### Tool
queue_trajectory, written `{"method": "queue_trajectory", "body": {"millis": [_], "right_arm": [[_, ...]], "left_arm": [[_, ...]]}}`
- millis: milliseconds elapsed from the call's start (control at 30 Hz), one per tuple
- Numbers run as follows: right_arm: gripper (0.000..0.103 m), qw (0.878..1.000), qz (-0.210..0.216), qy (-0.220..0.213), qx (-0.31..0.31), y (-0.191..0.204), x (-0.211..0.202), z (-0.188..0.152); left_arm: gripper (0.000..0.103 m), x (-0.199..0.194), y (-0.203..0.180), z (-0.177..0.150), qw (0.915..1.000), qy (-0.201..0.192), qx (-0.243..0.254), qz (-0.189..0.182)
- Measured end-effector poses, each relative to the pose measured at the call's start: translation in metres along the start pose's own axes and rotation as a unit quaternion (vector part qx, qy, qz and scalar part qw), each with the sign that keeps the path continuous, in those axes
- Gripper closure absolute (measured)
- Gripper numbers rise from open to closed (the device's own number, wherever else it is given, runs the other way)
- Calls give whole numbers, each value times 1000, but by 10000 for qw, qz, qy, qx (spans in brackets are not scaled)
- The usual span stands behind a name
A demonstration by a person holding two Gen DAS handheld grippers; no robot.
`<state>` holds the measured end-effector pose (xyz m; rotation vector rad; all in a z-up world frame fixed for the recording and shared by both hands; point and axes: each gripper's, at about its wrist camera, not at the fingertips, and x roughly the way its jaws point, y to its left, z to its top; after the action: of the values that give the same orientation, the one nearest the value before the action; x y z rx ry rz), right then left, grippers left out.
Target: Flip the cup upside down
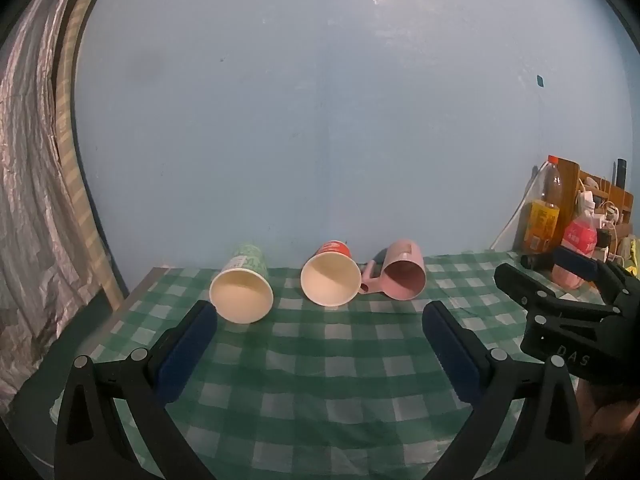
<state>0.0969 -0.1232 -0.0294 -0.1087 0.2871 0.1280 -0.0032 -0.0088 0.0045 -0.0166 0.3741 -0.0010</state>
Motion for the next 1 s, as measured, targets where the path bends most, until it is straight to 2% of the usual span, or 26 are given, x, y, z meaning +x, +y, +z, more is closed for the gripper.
{"method": "queue_trajectory", "body": {"millis": [267, 1000], "right_arm": [[12, 10000, -10, 30, 4, 1, 1, 0], [12, 9999, 3, 121, 0, 1, 7, -3]], "left_arm": [[0, 3, 7, 4, 9997, 104, -203, -121], [0, 5, 7, -9, 9996, 102, -229, -146]]}}
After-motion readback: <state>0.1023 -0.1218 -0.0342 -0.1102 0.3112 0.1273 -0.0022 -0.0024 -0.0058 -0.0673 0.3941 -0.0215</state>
